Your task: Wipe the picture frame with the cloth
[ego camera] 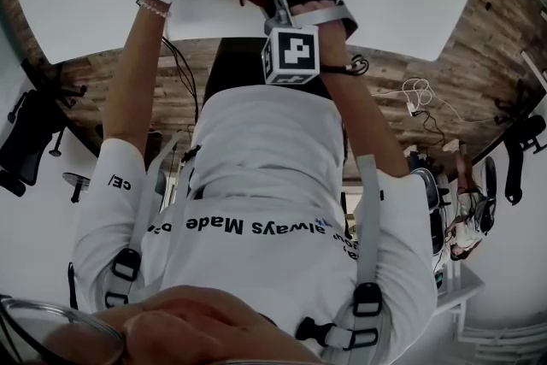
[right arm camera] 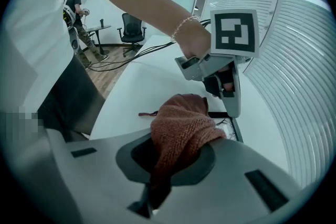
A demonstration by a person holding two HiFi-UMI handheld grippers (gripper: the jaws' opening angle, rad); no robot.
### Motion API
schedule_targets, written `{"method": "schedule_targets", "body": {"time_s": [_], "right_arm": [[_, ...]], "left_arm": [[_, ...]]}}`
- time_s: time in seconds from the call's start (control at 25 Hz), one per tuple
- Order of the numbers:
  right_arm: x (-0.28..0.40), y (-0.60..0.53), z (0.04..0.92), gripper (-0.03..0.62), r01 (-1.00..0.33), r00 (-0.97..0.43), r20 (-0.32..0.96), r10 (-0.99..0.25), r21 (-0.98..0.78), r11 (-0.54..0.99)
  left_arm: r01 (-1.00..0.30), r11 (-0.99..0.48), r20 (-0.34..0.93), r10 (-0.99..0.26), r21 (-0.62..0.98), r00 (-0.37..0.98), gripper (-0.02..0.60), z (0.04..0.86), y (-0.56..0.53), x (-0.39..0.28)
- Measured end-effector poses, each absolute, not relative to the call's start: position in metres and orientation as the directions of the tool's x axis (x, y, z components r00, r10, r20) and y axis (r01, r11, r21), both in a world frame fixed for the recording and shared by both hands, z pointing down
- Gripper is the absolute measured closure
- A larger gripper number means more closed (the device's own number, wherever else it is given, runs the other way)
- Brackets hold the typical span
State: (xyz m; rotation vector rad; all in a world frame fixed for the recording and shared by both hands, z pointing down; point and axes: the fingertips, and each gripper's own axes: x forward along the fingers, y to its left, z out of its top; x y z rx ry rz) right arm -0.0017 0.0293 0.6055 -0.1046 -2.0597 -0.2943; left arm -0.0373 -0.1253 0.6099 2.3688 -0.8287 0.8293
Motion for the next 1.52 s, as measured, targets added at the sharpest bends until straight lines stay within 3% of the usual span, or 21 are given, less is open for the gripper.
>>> {"method": "schedule_targets", "body": {"time_s": [0.16,0.24,0.36,0.56,0.68,0.92,1.52], "right_arm": [[0.009,0.052,0.602,0.574,0.263,-0.456,0.889,0.042,0.089,0.961],[0.011,0.047,0.585,0.574,0.235,-0.482,0.875,0.037,0.088,0.968],[0.012,0.011,0.545,0.573,0.092,-0.558,0.827,-0.071,0.147,0.985],[0.022,-0.083,0.493,0.574,-0.193,-0.589,0.717,-0.374,0.324,0.926],[0.022,-0.119,0.518,0.574,-0.214,-0.513,0.725,-0.459,0.411,0.886],[0.004,-0.101,0.619,0.574,-0.067,-0.389,0.874,-0.292,0.289,0.955],[0.008,-0.061,0.617,0.574,-0.004,-0.402,0.894,-0.196,0.213,0.977]], "left_arm": [[-0.681,-0.687,0.673,-0.382,0.252,0.634,0.578,0.610,-0.126,-0.036],[-0.685,-0.680,0.670,-0.383,0.261,0.636,0.578,0.611,-0.126,-0.036],[-0.682,-0.681,0.674,-0.374,0.268,0.637,0.578,0.612,-0.123,-0.036],[-0.683,-0.684,0.673,-0.380,0.257,0.634,0.578,0.614,-0.125,-0.035],[-0.685,-0.684,0.673,-0.386,0.250,0.631,0.578,0.613,-0.127,-0.034],[-0.686,-0.683,0.673,-0.386,0.251,0.631,0.578,0.613,-0.125,-0.036],[-0.689,-0.678,0.675,-0.385,0.256,0.630,0.578,0.611,-0.124,-0.033]]}}
